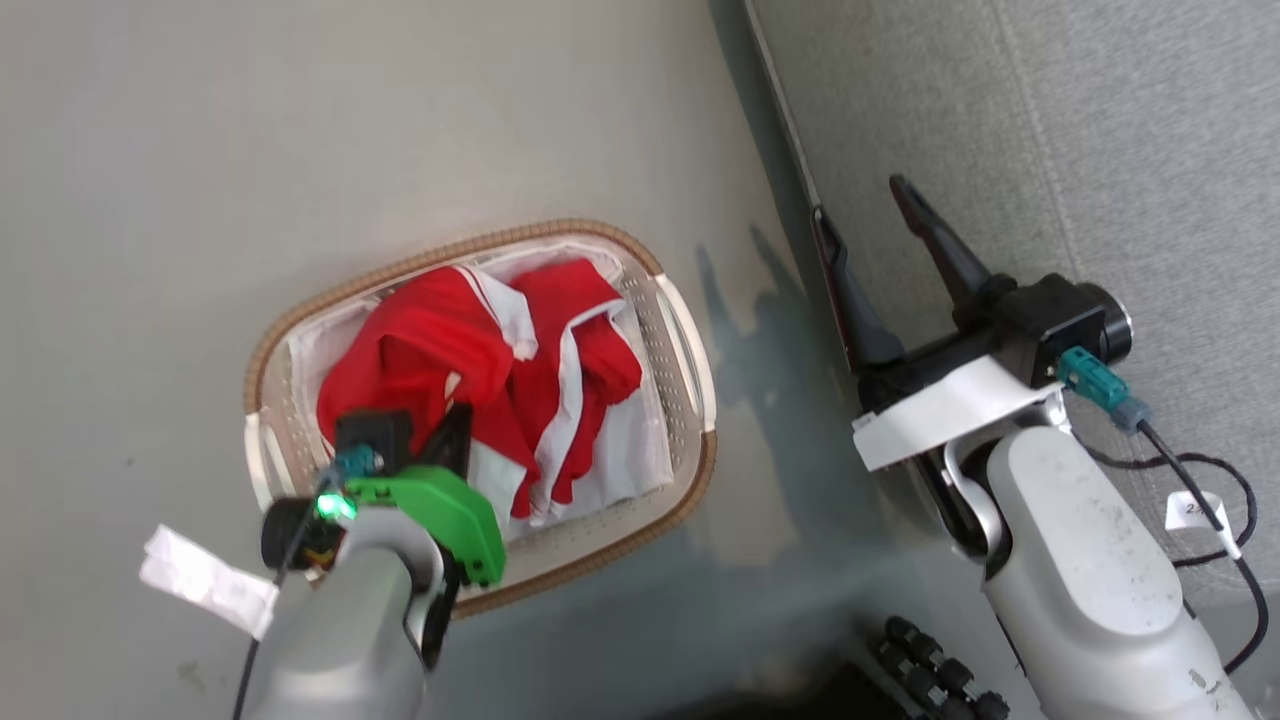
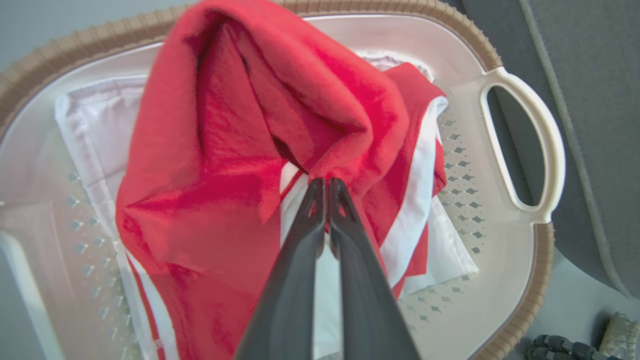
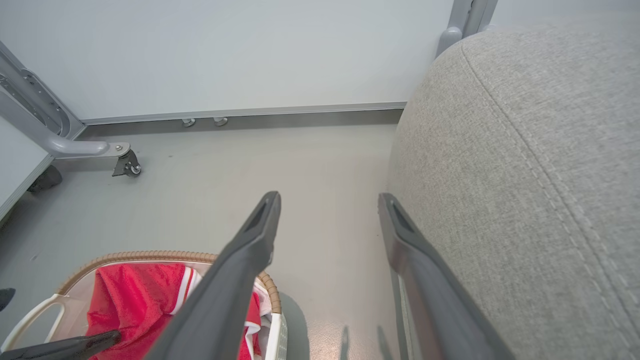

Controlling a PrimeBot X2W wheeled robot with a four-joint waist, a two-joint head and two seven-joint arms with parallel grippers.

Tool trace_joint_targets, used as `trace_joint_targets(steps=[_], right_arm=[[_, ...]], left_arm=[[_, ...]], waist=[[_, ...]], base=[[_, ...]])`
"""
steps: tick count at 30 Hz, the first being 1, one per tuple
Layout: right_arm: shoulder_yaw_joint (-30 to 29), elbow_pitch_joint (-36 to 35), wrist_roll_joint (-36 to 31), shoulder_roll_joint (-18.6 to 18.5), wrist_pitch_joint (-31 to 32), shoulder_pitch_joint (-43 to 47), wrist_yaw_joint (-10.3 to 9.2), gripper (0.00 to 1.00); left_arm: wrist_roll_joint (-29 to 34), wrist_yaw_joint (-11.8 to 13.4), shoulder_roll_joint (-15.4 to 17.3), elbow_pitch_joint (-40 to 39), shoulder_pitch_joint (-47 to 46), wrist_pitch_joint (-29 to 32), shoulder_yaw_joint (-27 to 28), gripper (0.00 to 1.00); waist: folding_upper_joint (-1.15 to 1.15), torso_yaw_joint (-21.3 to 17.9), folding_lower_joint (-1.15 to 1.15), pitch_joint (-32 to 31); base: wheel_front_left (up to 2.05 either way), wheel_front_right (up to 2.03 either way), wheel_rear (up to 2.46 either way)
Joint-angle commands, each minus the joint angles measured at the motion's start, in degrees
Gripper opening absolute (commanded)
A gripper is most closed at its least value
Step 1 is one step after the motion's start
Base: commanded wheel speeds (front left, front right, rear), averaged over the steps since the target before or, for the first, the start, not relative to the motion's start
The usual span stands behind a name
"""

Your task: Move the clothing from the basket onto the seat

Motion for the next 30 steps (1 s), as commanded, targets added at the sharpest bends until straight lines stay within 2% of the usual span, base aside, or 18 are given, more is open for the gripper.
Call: trace_joint_targets(steps=[1, 10, 19, 30], right_arm=[[0.0, 0.5, 0.3, -0.3, -0.2, 1.5, -0.06, 1.0], [-0.2, 3.0, 0.4, -0.8, -0.2, 6.7, -0.06, 1.0], [-0.7, 4.3, 0.1, -0.9, -0.2, 11.6, -0.06, 1.0], [-0.7, 5.0, -0.8, -0.5, -0.2, 16.6, -0.06, 1.0]], left_arm=[[-0.8, -0.3, 0.3, -0.5, 2.0, -0.1, -0.8, 0.0], [-5.4, -0.3, 0.3, -5.3, 9.8, 0.0, -3.7, 0.0], [-6.5, -0.3, 0.3, -17.8, 14.7, -0.1, -3.1, 0.0], [-5.2, -0.3, 0.3, -32.0, 16.0, -0.1, -1.9, 0.0]], waist=[[0.0, 1.4, 0.0, -5.9], [0.0, 4.0, 0.0, -16.6], [0.0, 6.9, 0.0, -25.5], [0.0, 8.8, 0.0, -32.8]], base=[[0.0, 0.0, 0.0], [0.0, 0.0, 0.0], [0.0, 0.0, 0.0], [0.0, 0.0, 0.0]])
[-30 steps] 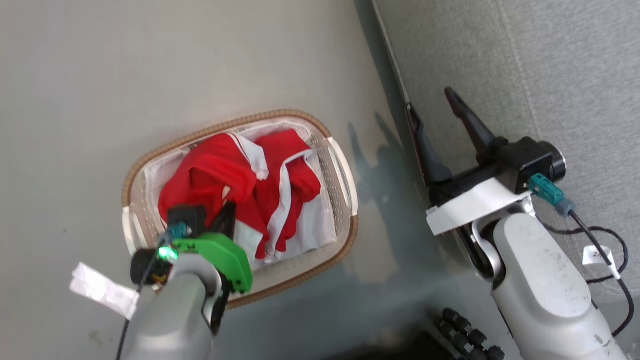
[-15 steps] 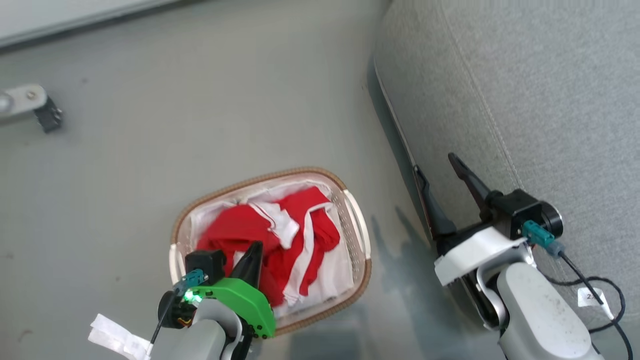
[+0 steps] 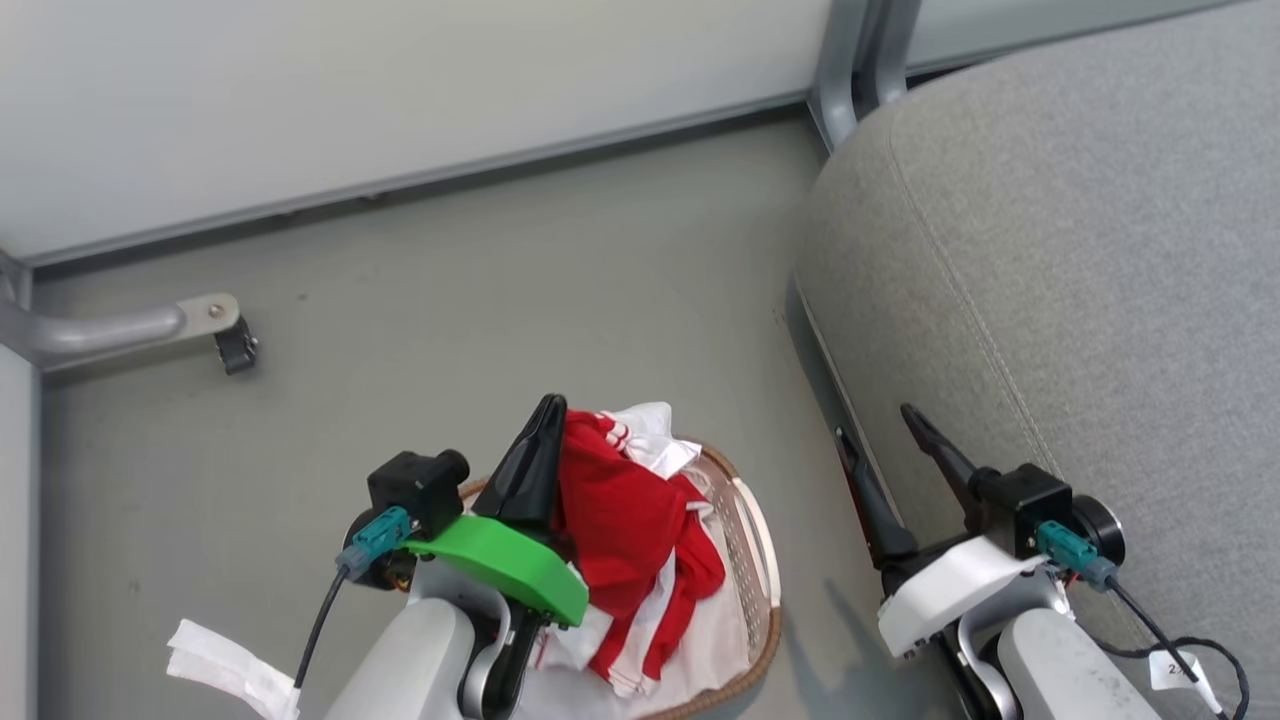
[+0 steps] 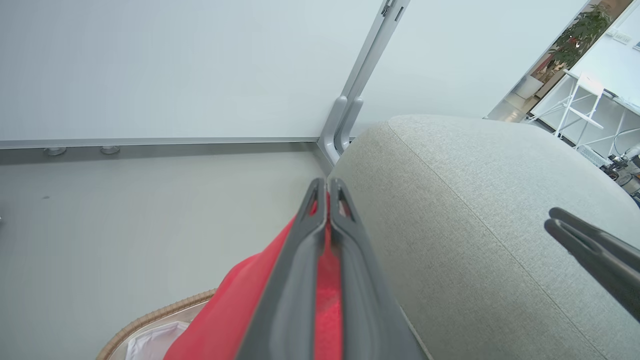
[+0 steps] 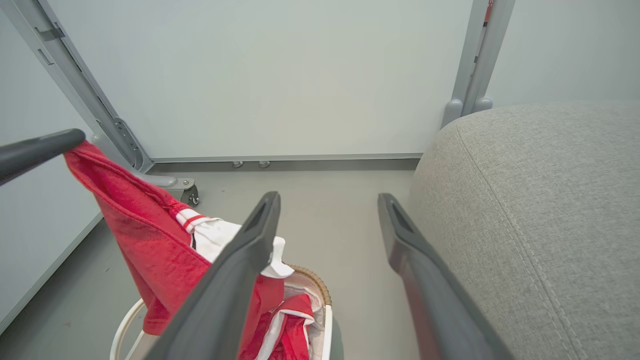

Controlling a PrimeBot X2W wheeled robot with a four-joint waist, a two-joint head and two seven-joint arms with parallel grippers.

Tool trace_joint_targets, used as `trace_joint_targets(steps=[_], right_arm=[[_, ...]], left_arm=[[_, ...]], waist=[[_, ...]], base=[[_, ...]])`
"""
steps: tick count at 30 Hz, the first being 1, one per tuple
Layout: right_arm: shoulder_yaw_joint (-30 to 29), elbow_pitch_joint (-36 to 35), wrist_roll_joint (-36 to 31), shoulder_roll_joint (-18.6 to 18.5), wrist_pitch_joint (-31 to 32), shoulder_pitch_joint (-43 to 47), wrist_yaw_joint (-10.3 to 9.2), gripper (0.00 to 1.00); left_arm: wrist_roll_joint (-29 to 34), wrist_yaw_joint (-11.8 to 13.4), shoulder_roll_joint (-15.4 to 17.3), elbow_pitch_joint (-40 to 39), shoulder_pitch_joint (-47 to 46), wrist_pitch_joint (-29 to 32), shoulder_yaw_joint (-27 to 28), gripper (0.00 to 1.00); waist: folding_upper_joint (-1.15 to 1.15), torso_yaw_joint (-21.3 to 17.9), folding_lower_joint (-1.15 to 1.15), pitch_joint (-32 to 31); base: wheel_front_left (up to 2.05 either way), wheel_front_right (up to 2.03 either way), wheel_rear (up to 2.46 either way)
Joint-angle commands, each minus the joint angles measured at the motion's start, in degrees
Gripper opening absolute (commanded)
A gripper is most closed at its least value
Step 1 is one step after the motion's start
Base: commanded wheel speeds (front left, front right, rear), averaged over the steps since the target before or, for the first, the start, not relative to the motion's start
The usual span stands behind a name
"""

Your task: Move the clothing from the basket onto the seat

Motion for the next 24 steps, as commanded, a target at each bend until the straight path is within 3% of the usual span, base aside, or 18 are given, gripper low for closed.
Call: trace_joint_targets(steps=[1, 17, 24], right_arm=[[0.0, 0.3, -0.5, 0.1, -0.2, 1.2, -0.06, 1.0], [2.4, 1.1, -0.8, 0.7, -0.2, 4.2, -0.06, 1.0], [10.1, 0.7, -0.7, -0.6, -0.2, 1.3, -0.06, 1.0]], left_arm=[[0.3, -0.3, 0.2, -1.3, 0.1, -0.1, -0.2, 0.0], [1.5, -0.3, 0.2, -12.6, -7.1, -0.1, 0.6, 0.0], [1.2, -0.3, 0.2, -13.8, -7.3, -0.1, -0.3, 0.0]], waist=[[0.0, 1.8, 0.01, -3.8], [0.0, 1.5, 0.01, -7.8], [0.0, 1.7, 0.01, -8.6]], base=[[0.0, 0.0, 0.0], [0.0, 0.0, 0.0], [0.0, 0.0, 0.0]])
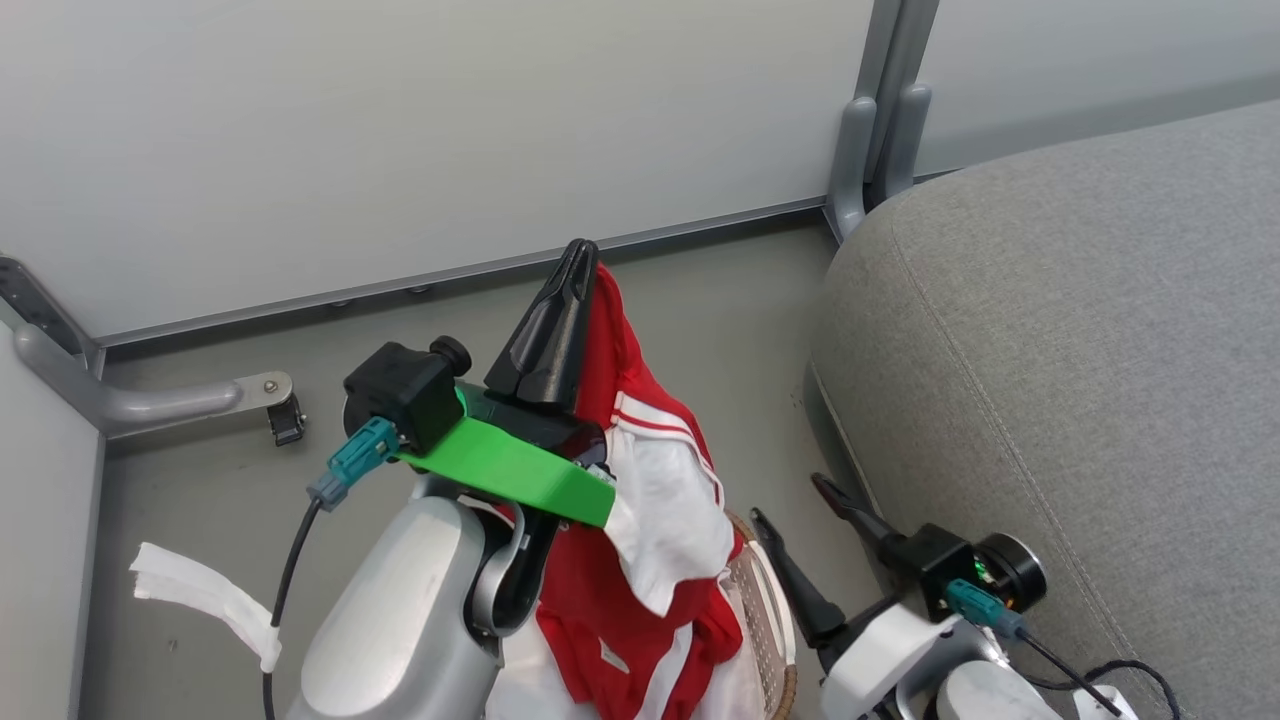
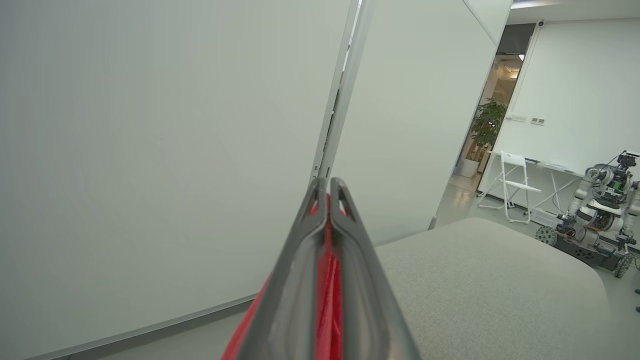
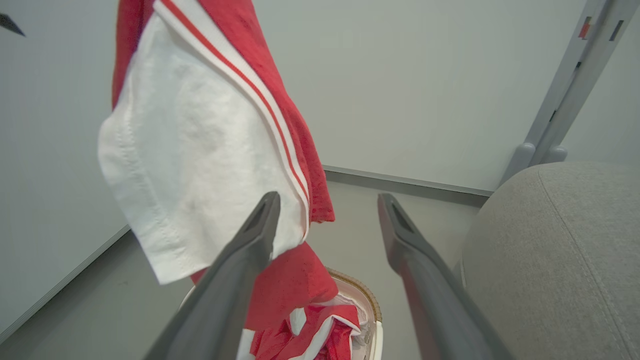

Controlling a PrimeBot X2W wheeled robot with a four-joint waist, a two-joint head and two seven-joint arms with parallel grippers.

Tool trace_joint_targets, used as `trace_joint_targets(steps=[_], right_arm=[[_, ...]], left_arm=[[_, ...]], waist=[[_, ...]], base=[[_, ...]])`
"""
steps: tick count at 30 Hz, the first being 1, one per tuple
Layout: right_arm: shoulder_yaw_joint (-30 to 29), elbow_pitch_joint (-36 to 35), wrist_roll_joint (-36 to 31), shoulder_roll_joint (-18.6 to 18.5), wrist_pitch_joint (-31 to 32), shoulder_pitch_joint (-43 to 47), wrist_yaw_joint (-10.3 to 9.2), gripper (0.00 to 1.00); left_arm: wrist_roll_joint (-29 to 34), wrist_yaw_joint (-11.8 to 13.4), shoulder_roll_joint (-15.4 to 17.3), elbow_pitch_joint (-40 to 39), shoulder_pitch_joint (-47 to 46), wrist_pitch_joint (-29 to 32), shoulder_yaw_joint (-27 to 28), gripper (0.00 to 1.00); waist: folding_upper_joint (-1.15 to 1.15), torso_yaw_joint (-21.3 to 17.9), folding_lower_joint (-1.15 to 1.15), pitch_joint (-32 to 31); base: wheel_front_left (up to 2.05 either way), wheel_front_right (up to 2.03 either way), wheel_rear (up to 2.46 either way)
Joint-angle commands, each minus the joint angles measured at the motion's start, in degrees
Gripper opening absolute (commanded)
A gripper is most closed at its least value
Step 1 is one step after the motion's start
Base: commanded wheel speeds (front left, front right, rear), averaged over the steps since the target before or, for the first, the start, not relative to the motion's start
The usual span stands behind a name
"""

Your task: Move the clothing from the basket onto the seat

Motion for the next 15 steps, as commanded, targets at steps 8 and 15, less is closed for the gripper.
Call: trace_joint_targets(steps=[8, 15], right_arm=[[11.6, -0.2, 1.8, -0.9, -0.2, -8.0, -0.06, 1.0], [13.1, 2.6, -0.3, 0.7, -0.2, -12.8, -0.06, 1.0]], left_arm=[[-0.4, -0.3, 0.3, -1.0, 0.0, -0.1, -2.6, 0.0], [-1.4, -0.3, 0.2, -1.0, 0.3, 0.0, -4.8, 0.0]], waist=[[0.0, 1.3, 0.01, -0.7], [0.0, 2.6, 0.01, -1.2]], base=[[0.0, 0.0, 0.0], [0.0, 0.0, 0.0]])
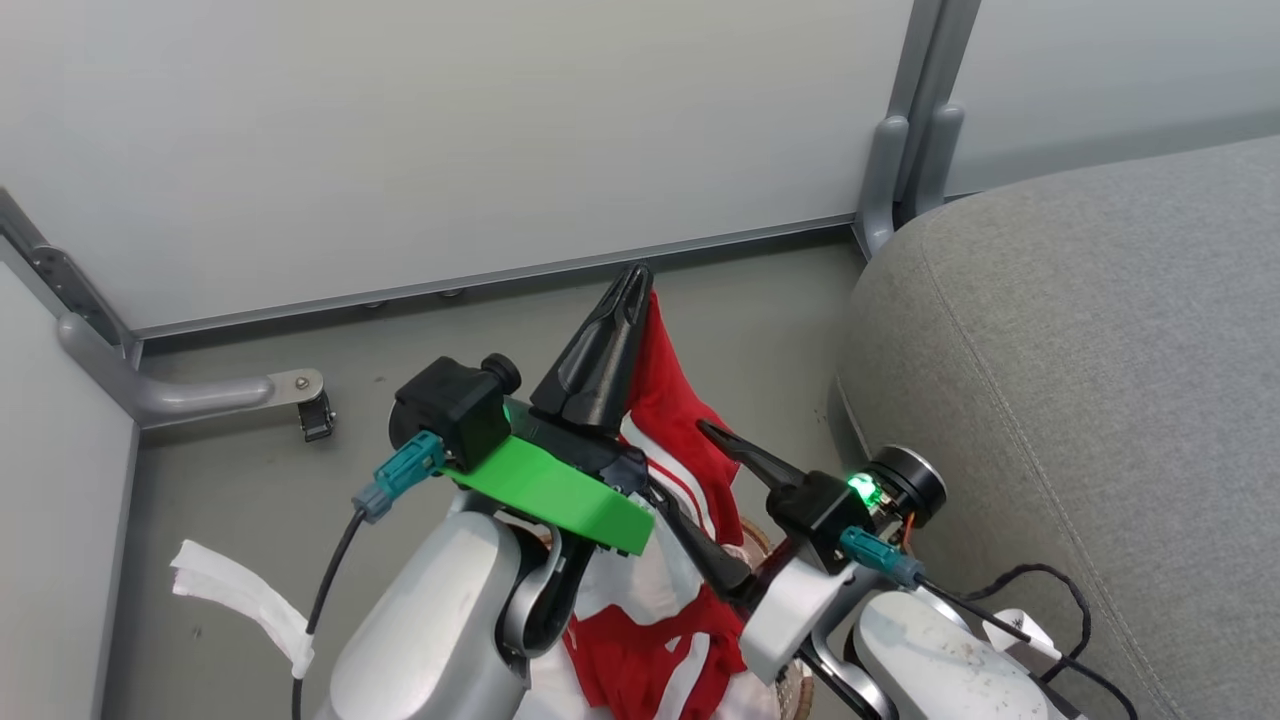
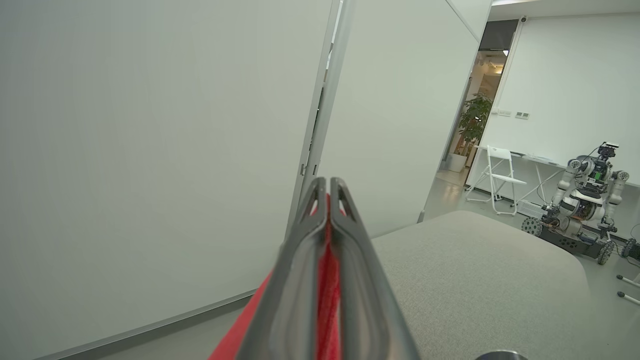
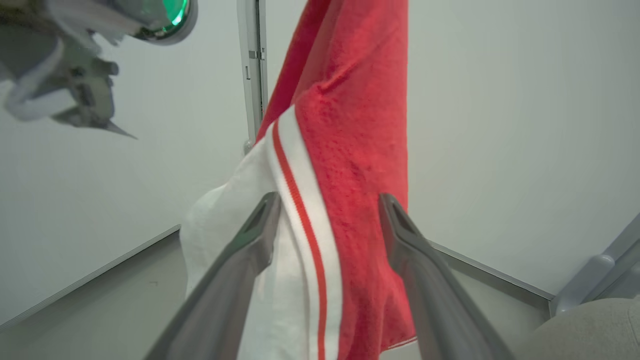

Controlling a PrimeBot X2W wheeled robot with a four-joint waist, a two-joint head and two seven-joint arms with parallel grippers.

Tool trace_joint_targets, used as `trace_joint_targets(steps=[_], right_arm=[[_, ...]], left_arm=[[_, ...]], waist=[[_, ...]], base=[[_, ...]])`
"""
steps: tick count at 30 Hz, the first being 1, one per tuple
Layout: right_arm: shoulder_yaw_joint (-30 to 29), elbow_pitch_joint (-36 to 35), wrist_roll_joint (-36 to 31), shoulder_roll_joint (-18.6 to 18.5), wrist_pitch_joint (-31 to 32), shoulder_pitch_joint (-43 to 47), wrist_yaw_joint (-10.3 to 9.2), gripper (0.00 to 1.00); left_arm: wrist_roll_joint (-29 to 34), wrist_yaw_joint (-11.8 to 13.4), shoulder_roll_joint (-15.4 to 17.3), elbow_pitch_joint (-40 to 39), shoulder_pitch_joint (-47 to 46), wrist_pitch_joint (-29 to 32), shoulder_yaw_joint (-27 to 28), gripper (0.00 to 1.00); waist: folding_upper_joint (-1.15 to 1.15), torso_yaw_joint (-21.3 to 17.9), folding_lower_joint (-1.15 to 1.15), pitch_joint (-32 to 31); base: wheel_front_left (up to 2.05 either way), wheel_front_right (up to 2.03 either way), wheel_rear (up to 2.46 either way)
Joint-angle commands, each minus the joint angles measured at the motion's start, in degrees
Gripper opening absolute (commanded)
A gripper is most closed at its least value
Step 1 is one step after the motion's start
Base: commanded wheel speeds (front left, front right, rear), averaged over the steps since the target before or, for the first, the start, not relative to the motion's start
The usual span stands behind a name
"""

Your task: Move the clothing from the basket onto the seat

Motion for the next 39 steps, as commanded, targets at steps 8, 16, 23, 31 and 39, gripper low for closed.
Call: trace_joint_targets(steps=[8, 16, 23, 31, 39], right_arm=[[-1.5, 6.1, -2.8, 2.0, -0.2, -1.6, -0.06, 0.94], [-1.0, 8.0, 0.1, 2.5, -0.2, -2.0, -0.06, 0.0], [-1.3, 7.2, 1.7, 2.4, -0.2, -1.3, -0.06, 0.0], [-2.4, 5.7, 3.2, 2.4, -0.3, -1.2, -0.06, 0.0], [-4.7, 3.8, 4.1, 2.5, -0.3, 0.1, -0.06, 0.0]], left_arm=[[-1.6, -0.3, 0.2, -0.9, -0.4, -0.1, -3.1, 0.0], [-2.1, -0.3, 0.2, -0.7, -0.2, -0.1, -4.4, 0.0], [-0.5, -0.3, 0.2, 0.1, 0.2, -0.1, -2.5, 0.47], [3.2, -0.2, 0.2, 2.8, 0.9, -0.1, -1.0, 1.0], [6.6, -0.2, 0.3, 6.1, 1.1, -0.1, -0.4, 1.0]], waist=[[0.0, 1.6, 0.0, -0.6], [0.0, 2.2, 0.0, -0.7], [0.0, 0.6, 0.0, 0.0], [0.0, -6.8, 0.0, 2.7], [0.0, -17.7, 0.0, 5.9]], base=[[0.0, 0.0, 0.0], [0.0, 0.0, 0.0], [0.0, 0.0, 0.0], [0.0, 0.0, 0.0], [0.0, 0.0, 0.0]])
